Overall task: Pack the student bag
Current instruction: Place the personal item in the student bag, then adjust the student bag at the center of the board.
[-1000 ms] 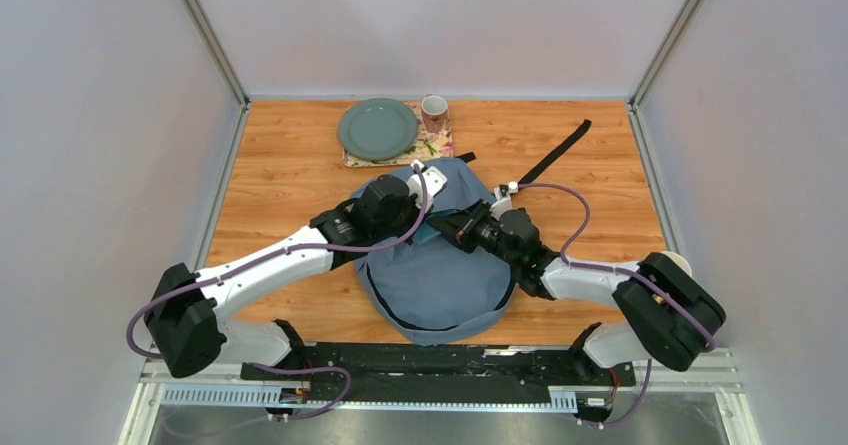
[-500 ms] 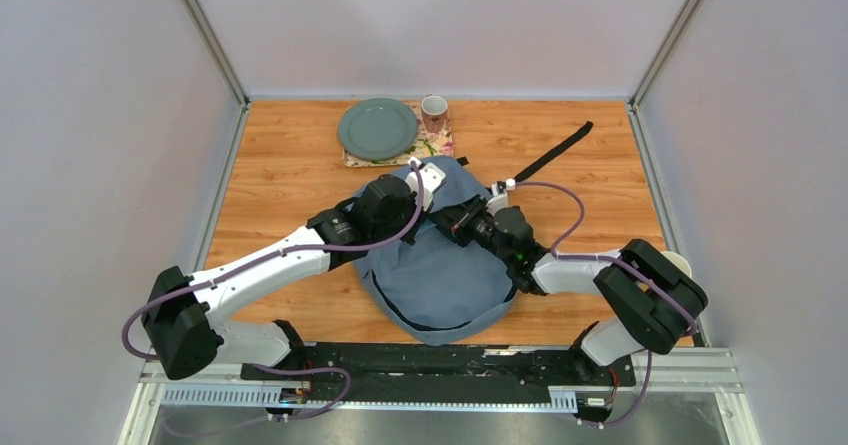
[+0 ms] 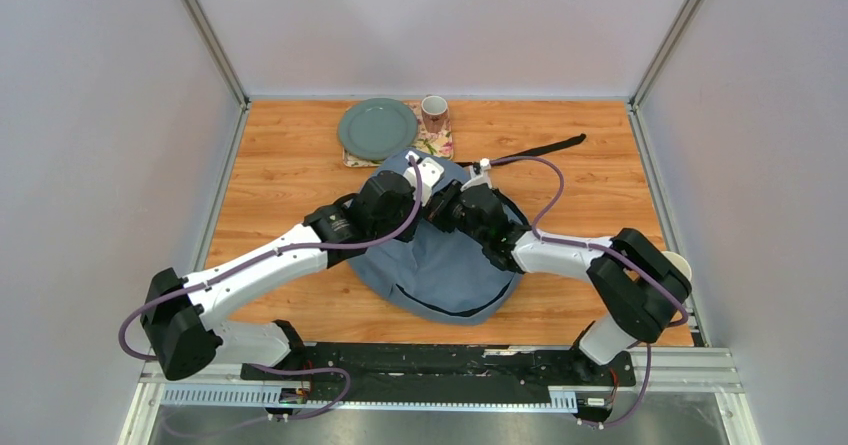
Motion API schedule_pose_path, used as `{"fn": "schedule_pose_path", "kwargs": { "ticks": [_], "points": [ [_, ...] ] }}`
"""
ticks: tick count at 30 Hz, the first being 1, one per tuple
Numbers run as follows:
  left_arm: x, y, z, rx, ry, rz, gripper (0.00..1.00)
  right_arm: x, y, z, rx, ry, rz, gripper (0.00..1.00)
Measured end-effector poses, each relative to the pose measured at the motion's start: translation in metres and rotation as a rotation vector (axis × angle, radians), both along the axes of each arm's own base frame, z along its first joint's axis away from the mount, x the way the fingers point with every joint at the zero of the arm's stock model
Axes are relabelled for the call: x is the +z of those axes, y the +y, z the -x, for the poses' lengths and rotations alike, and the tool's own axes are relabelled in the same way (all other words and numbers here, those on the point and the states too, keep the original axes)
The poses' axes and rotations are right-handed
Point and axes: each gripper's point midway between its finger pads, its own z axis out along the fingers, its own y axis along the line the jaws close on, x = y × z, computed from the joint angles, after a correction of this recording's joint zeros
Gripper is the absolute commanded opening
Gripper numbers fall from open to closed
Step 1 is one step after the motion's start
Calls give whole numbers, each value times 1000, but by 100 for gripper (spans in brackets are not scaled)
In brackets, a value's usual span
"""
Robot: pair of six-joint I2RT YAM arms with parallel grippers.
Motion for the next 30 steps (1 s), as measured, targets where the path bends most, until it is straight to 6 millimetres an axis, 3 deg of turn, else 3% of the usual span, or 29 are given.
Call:
{"fn": "schedule_pose_path", "kwargs": {
  "ticks": [7,12,13,17,21,24,25,28,30],
  "points": [
    [3,7,0,26,-14,-14,0,-18,18,10,155,-3,172,7],
    [2,12,-1,43,-17,-29,0,-22,25,15,274,-30,267,32],
    [2,13,0,44,-18,-30,0,-25,24,17,287,-33,283,48],
    [1,18,2,52,-28,-27,0,-27,9,19,313,-32,313,55],
    [4,17,3,49,-38,-13,0,-16,-22,18,278,-38,300,53],
    [5,17,3,49,-41,-10,0,-10,-39,15,243,-43,286,38],
    [5,17,3,49,-42,-10,0,-9,-42,14,235,-40,281,29],
    [5,17,3,49,-42,-9,0,-9,-40,18,244,-31,267,15],
    [5,17,3,49,-42,-9,0,-8,-38,21,258,-25,250,10]
  ]
}}
